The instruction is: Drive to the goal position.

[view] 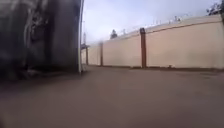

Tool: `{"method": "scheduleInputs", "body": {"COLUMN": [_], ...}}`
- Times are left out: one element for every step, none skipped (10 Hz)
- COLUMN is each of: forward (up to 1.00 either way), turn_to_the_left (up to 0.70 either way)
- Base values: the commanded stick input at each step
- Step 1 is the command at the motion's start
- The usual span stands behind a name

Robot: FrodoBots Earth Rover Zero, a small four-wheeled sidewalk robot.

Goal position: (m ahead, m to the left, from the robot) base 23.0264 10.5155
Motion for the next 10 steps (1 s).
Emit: {"method": "scheduleInputs", "body": {"forward": [0.50, 0.50, 0.50, 0.50, 0.50, 0.50, 0.50, 0.50, 0.50, 0.50], "turn_to_the_left": [0.00, 0.00, 0.00, 0.00, 0.00, 0.00, 0.00, 0.00, 0.00, 0.00]}}
